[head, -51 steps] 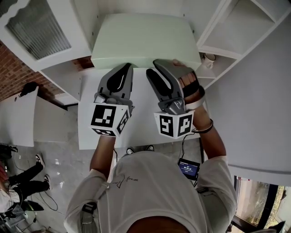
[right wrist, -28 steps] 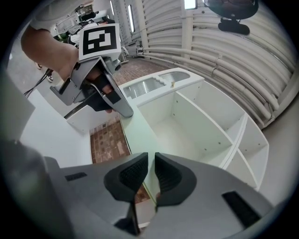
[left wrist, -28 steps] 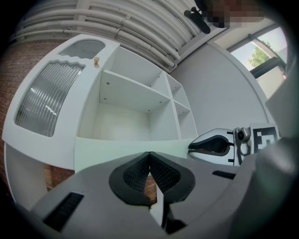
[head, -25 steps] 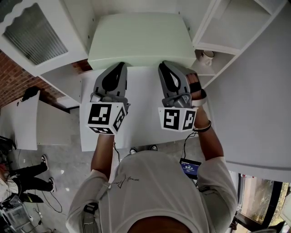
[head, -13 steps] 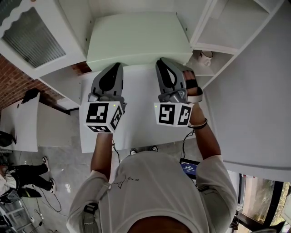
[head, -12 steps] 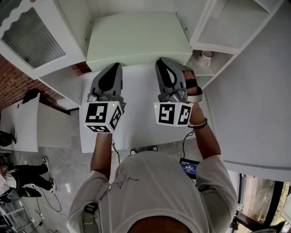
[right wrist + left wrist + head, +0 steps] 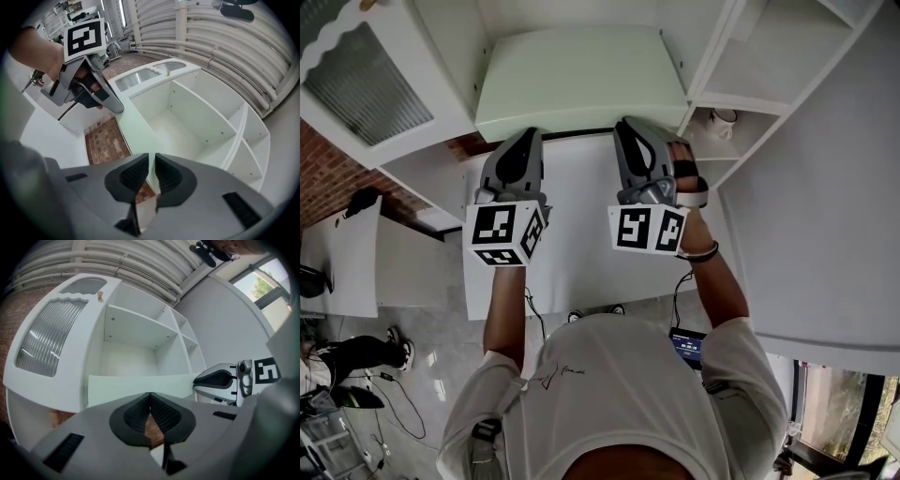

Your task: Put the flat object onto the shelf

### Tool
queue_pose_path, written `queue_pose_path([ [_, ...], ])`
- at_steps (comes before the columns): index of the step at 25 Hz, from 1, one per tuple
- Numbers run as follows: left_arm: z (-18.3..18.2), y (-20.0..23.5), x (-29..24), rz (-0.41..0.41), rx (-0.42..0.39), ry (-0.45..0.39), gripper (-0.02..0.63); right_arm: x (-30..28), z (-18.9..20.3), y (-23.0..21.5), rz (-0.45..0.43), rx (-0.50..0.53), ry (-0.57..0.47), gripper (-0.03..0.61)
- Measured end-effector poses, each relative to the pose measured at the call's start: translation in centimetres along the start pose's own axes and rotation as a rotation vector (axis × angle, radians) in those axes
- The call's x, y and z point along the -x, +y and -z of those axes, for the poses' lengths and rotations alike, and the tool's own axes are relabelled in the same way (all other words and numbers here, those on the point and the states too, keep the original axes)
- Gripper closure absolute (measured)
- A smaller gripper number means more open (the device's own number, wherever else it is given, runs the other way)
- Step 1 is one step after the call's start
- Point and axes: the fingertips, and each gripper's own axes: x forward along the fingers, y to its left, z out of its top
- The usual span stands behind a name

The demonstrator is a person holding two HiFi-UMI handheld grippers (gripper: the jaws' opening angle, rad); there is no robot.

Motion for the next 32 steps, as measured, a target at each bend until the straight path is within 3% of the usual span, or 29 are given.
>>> queue_pose_path([
  [10, 0.4, 1.0, -1.8, 0.016, 0.05, 0.003, 0.6, -2.0, 0.8, -0.3, 0.024, -0.056, 0.027, 0.52],
  [18, 1.1, 2.0, -3.5, -0.02, 0.03, 0.015, 0.6, -3.8, 1.4, -0.5, 0.048, -0.141, 0.033, 0.523],
  [32, 2.2, 2.6, -5.9, -0.013, 0.048, 0.037, 0.6, -6.3, 2.9, -0.8, 0.026, -0.191, 0.078, 0.522],
])
